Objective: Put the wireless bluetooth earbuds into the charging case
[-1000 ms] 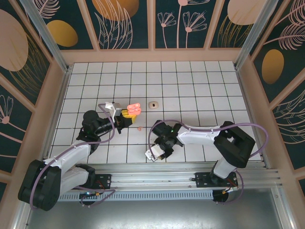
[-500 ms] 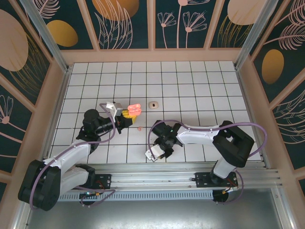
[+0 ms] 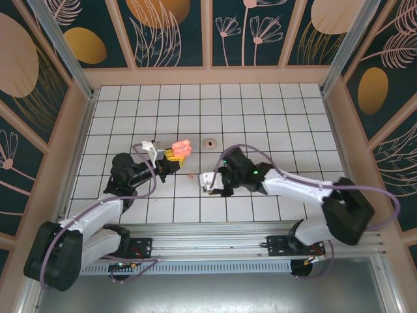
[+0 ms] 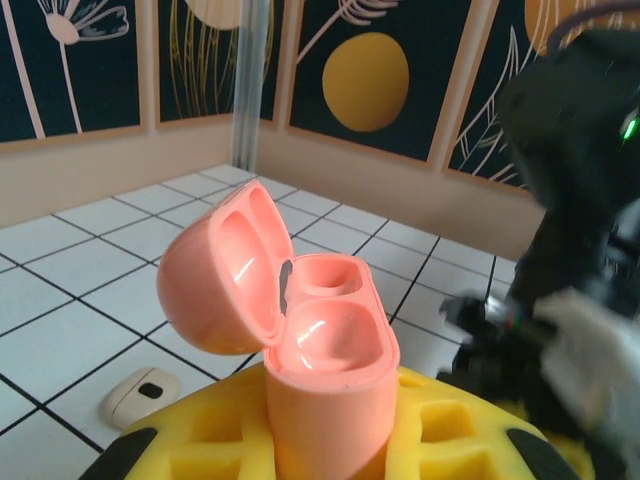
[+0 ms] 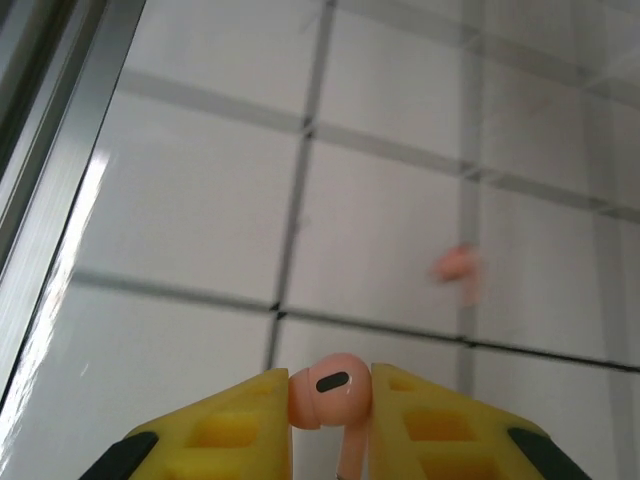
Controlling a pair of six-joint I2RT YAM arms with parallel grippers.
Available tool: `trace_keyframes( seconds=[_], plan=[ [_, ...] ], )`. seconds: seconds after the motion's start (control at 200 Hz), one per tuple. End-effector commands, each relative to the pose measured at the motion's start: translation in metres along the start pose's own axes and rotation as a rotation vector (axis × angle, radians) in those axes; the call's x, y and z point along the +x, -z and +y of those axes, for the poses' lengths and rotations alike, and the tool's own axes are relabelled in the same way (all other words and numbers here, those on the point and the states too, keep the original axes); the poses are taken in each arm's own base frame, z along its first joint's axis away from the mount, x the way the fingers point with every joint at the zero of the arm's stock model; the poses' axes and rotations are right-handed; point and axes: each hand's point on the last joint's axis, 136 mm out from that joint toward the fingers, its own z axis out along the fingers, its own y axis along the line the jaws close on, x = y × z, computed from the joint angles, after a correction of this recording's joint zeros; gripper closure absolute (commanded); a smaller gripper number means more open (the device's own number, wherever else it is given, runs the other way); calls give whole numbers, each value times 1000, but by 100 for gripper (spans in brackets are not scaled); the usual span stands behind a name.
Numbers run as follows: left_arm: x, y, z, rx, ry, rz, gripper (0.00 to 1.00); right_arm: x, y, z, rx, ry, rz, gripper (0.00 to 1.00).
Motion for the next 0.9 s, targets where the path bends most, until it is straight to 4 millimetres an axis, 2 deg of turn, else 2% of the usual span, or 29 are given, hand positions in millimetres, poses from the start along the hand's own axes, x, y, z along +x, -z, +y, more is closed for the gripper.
trace_keyframes(
  seconds=[0.0, 0.085, 0.215, 0.45, 0.591, 0.896],
  plan=[
    [-29, 4, -9, 13, -75, -136, 91, -64, 46, -43, 178, -217, -356, 78],
    [-32, 3, -12, 15, -121, -149, 91, -85, 79, -58, 270, -276, -516, 78],
    [-32, -1, -17, 20, -183, -148, 91, -114, 113, -70, 332, -315, -697, 78],
    [-24, -15, -27, 44, -300, -106, 92, -154, 146, -80, 327, -311, -928, 78],
    [-29, -15, -27, 33, -339, -121, 92, -162, 152, -79, 301, -307, -990, 78],
    [-34, -13, -33, 46, -351, -140, 92, -159, 136, -76, 246, -356, -1043, 78]
  ],
)
